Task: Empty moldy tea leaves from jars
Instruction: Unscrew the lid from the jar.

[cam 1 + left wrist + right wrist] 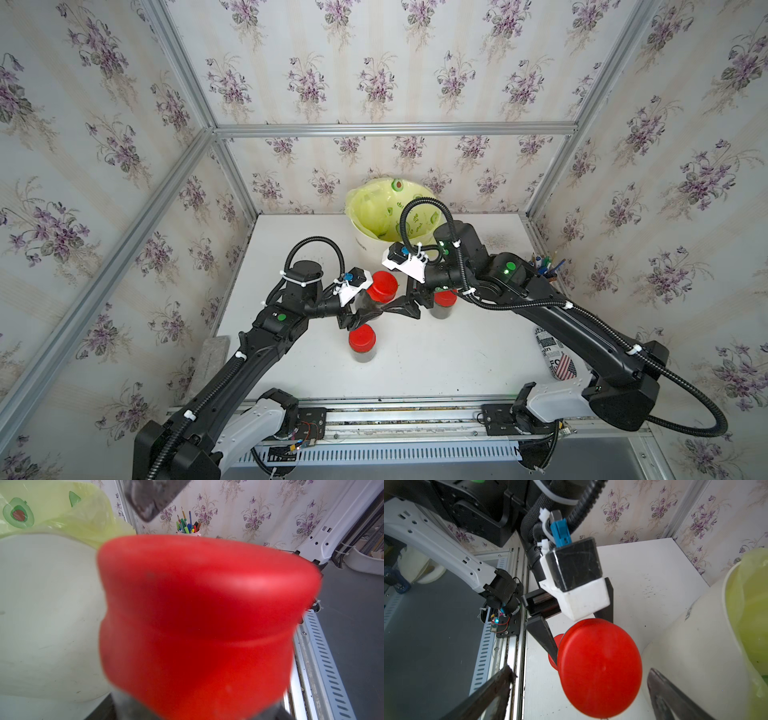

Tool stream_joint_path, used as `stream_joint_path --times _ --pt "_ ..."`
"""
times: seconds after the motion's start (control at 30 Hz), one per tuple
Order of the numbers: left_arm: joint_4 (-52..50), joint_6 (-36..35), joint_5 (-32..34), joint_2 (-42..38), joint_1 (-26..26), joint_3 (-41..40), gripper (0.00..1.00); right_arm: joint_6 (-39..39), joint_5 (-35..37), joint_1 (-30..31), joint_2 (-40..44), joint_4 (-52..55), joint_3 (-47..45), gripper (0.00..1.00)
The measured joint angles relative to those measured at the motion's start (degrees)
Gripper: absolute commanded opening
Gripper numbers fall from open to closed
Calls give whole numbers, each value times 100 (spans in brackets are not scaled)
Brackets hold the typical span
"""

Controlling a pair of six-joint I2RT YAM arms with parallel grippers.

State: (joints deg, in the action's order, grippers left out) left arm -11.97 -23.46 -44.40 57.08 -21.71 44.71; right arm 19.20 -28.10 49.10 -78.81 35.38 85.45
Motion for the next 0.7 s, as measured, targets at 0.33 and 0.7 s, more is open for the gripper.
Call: stream_joint_path --times 0.33,0.7 --pt "-2 0 122 7 0 0 48 -2107 671 79 291 -723 -481 96" --pt "-4 0 162 4 0 0 48 -2903 1272 428 -76 -887 -522 90"
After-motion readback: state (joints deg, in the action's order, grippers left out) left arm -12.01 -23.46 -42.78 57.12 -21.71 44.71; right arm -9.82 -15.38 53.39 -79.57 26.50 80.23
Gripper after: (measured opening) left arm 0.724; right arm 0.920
